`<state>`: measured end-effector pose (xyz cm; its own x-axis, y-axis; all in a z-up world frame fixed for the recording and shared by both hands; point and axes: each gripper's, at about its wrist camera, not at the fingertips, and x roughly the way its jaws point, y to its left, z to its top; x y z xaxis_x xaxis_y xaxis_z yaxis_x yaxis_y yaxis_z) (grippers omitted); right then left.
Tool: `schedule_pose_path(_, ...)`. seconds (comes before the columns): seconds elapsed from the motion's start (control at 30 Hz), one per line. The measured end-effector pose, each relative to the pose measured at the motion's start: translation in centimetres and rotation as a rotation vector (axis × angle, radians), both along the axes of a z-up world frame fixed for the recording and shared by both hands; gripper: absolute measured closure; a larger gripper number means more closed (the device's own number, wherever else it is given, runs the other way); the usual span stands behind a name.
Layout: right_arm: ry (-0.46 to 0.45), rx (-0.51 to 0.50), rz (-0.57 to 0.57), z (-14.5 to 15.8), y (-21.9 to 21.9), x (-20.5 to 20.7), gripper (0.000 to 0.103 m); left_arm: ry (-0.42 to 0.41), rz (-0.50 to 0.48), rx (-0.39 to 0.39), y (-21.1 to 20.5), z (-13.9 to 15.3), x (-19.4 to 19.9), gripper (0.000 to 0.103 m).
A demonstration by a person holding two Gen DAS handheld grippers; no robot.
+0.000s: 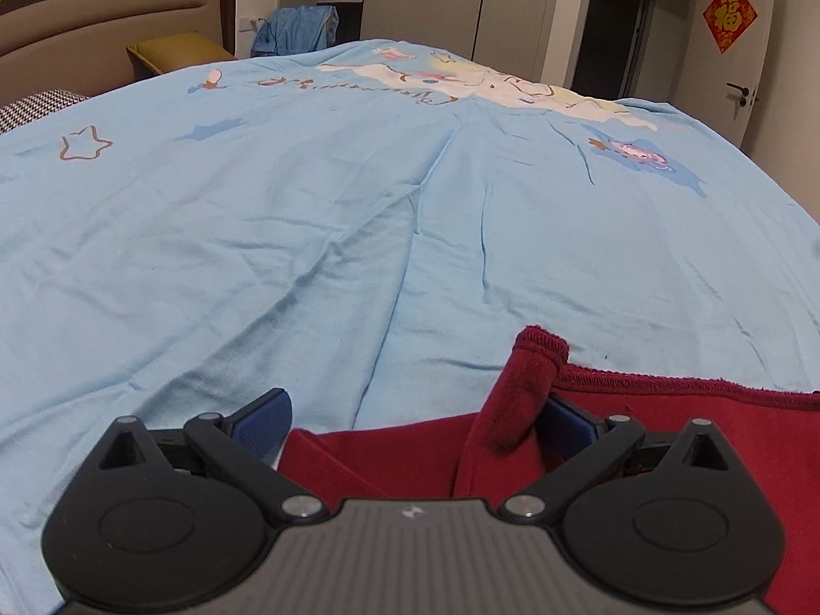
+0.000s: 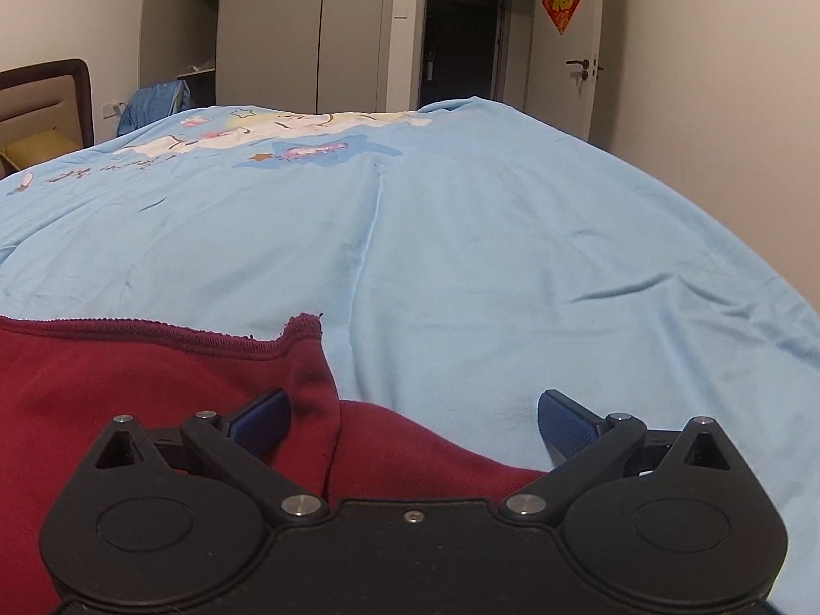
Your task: Fold small clothes
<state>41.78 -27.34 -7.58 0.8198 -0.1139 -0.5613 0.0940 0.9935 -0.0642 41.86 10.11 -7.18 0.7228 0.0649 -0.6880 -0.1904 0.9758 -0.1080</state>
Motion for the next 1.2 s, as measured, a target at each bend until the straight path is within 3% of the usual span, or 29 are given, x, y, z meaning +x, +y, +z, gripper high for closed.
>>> schedule_pose_path(0.7,-0.053,0.034,0.004,-0.5,-0.2,-1.2,0.001,-0.046,-0.002,0.021,-0.5,-0.3,-0.4,0.000)
schedule_pose_path(0.93,-0.166,0.048,0.028,3.0,0.2,-4.4,0.001,-0.067,-0.001,0.039,-0.7,1.9,-1.9,0.000)
schedule_pose_path(1.2,-0.169,0.003,0.082,4.9,1.7,-9.5,0.001,-0.109,0.007,-0.008,-0.7,4.2,-6.7,0.000)
